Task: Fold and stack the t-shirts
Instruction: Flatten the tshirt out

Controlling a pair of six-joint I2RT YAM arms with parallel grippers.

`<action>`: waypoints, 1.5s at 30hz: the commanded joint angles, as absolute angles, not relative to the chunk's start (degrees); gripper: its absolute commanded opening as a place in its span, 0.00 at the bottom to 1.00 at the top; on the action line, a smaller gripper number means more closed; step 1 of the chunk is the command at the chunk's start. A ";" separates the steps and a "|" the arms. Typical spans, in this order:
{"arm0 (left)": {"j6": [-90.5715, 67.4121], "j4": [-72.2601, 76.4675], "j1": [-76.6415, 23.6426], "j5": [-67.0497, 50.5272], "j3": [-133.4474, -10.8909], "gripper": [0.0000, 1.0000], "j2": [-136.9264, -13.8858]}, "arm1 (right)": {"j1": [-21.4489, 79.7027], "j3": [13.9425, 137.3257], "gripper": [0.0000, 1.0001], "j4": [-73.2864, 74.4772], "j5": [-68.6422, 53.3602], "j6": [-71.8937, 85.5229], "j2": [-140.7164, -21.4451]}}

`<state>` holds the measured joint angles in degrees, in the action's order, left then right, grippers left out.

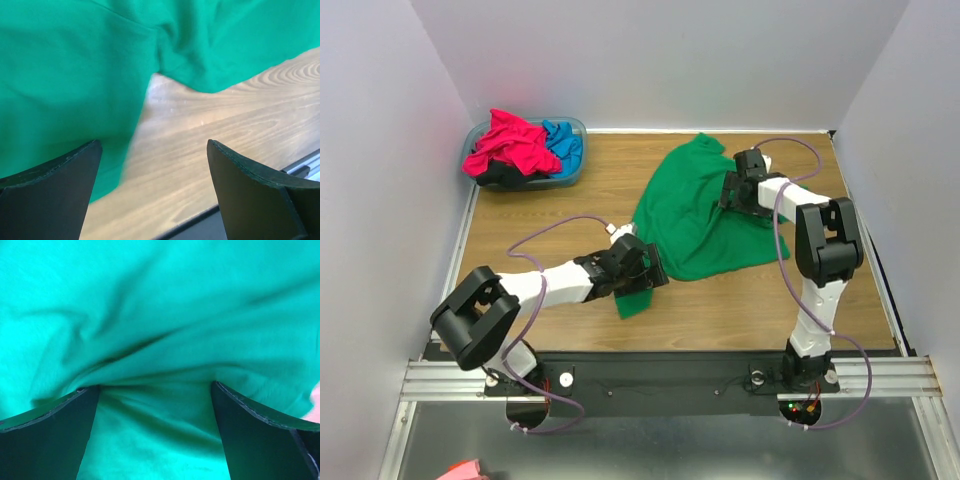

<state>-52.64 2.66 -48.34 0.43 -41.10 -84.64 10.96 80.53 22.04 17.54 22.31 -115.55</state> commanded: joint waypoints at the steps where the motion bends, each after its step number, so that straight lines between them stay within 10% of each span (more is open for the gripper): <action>1: -56.69 -7.36 -47.90 10.77 -47.61 0.98 -80.43 | 11.16 81.30 1.00 21.71 13.98 18.64 -109.53; 19: -66.17 -17.05 -50.62 8.52 -33.31 0.98 -67.40 | 11.07 43.78 1.00 22.85 20.48 36.03 -60.74; 30: -68.37 -18.10 -55.28 7.82 -38.14 0.64 -79.53 | 11.07 42.98 1.00 27.06 23.99 36.65 -60.56; 36: -66.98 -18.02 -56.34 8.96 -41.30 0.00 -85.60 | 11.07 43.50 1.00 28.74 27.24 38.93 -60.64; 45: -70.05 -26.62 -55.90 23.28 -43.33 0.00 -78.76 | 6.96 44.74 1.00 31.55 28.14 37.97 -63.62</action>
<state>-68.03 -19.03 -56.21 13.28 -42.37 -83.50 9.93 42.39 30.44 27.03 37.87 -62.43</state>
